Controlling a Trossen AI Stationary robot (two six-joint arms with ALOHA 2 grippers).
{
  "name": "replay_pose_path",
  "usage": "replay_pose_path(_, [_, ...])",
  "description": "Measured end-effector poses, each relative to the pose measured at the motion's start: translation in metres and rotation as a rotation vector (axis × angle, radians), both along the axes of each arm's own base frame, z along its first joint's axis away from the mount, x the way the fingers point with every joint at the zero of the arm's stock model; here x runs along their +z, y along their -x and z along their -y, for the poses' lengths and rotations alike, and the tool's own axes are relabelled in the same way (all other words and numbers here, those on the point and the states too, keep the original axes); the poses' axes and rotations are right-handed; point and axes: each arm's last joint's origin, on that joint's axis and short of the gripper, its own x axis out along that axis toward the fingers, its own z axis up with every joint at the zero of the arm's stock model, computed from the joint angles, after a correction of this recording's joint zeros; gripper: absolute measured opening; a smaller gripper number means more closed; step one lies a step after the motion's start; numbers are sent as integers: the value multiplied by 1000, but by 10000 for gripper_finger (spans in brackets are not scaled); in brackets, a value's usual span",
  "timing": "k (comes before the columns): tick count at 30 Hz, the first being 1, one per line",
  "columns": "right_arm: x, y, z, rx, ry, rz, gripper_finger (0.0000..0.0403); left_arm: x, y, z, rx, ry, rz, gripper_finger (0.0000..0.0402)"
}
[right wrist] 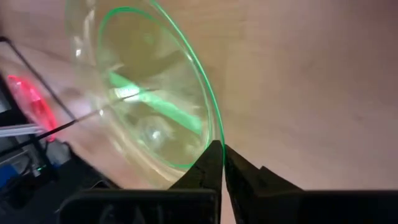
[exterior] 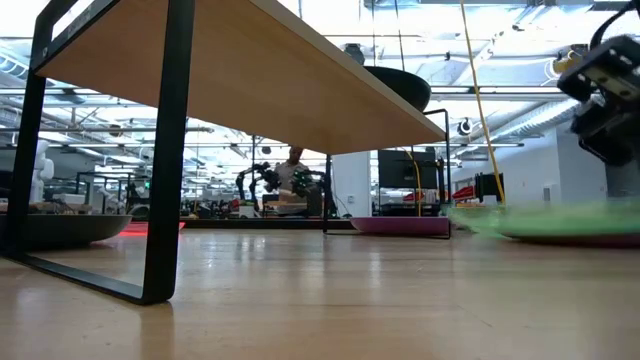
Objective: Place and stack plates onto a shelf
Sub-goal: Put the bottom green plate on the shelf
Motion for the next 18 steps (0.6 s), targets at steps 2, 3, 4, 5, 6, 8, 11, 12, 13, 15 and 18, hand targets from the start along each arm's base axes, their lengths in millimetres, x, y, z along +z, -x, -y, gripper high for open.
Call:
replay_pose_path(2, [6, -2, -1, 0, 6, 12, 0, 0, 0, 0, -3, -3, 0, 95])
replay_pose_path(3, [9, -4, -2, 3, 2, 21, 0, 0, 0, 0, -4, -4, 0, 95])
replay_pose_path(4, [11, -5, -3, 6, -1, 30, 0, 0, 0, 0, -4, -4, 0, 95])
replay_pose_path(5, [14, -6, -4, 8, -4, 38, 0, 0, 0, 0, -4, -4, 1, 95])
replay_pose_path(6, [16, -7, -5, 11, -5, 44, 0, 0, 0, 0, -4, -5, 1, 95])
replay_pose_path(8, [22, -9, -6, 17, -8, 56, 0, 0, 0, 0, -7, -7, 0, 95])
replay_pose_path(11, [30, -12, -8, 21, -16, 73, 0, 0, 0, 0, -9, -9, 1, 95])
replay_pose_path(12, [32, -13, -9, 21, -19, 77, 0, 0, 0, 0, -9, -10, 1, 95])
replay_pose_path(13, [34, -13, -9, 21, -20, 80, 0, 0, 0, 0, -9, -10, 1, 95])
replay_pose_path(15, [39, -15, -10, 21, -23, 83, 0, 0, 0, 0, -9, -9, 1, 95])
replay_pose_path(18, [47, -17, -11, 24, -23, 86, 0, 0, 0, 0, -9, -9, 1, 95])
